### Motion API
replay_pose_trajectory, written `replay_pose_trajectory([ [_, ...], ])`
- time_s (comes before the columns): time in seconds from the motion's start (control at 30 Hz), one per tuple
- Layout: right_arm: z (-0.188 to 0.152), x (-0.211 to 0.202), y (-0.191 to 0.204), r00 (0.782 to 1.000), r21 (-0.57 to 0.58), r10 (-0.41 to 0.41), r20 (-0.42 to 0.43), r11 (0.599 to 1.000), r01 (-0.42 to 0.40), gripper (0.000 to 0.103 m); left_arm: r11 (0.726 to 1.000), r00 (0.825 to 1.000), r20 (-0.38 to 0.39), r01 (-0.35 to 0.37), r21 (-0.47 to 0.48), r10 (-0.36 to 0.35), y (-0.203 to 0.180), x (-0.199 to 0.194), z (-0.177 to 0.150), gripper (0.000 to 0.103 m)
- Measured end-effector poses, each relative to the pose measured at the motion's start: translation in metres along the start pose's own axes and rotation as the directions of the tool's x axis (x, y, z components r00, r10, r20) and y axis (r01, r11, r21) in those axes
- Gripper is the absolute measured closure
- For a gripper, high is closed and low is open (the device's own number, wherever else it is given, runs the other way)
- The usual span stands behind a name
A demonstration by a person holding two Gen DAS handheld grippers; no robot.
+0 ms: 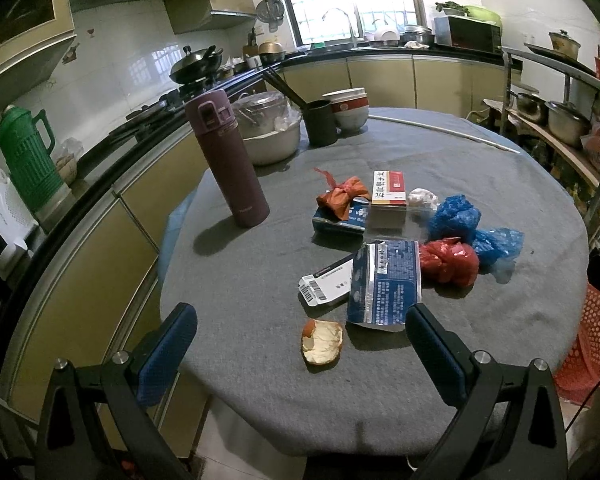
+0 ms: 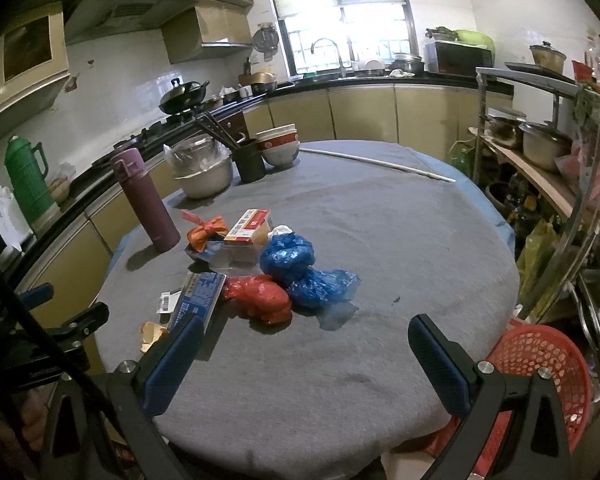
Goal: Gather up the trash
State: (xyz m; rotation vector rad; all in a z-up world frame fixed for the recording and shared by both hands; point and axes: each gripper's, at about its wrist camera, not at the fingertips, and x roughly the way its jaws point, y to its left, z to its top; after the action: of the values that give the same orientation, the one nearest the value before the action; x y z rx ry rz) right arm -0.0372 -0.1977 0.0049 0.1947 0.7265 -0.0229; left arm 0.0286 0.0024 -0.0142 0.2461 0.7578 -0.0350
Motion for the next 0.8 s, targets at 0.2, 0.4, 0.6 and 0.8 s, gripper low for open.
replay_pose_trajectory([
  [0.2, -0.002, 0.003, 0.002, 1.000, -0.005, -0.001, -0.009, 1.000, 0.001, 0.000, 1.000, 1.000, -0.003, 0.001, -0.001, -0.001, 0.001, 0.001, 0.000, 0.000],
  [0.4, -0.005, 0.002, 0.002, 1.000, 0.001, -0.004, -0.021, 1.000, 0.004, 0.000, 1.000, 1.000, -0.008, -0.001, -0.008, 0.000, 0.006, 0.004, -0.002, 0.000],
  [0.6, -0.007, -0.005, 0.005, 1.000, -0.006, -0.009, -0.011, 1.000, 0.008, 0.000, 1.000, 1.000, -0.002, 0.000, -0.015, 0.000, 0.007, 0.000, -0.004, 0.000],
  [0.8, -0.008, -0.016, 0.008, 1.000, -0.011, -0.009, 0.005, 1.000, 0.009, 0.000, 1.000, 1.000, 0.012, 0.006, -0.017, -0.006, 0.008, -0.009, -0.006, 0.000],
])
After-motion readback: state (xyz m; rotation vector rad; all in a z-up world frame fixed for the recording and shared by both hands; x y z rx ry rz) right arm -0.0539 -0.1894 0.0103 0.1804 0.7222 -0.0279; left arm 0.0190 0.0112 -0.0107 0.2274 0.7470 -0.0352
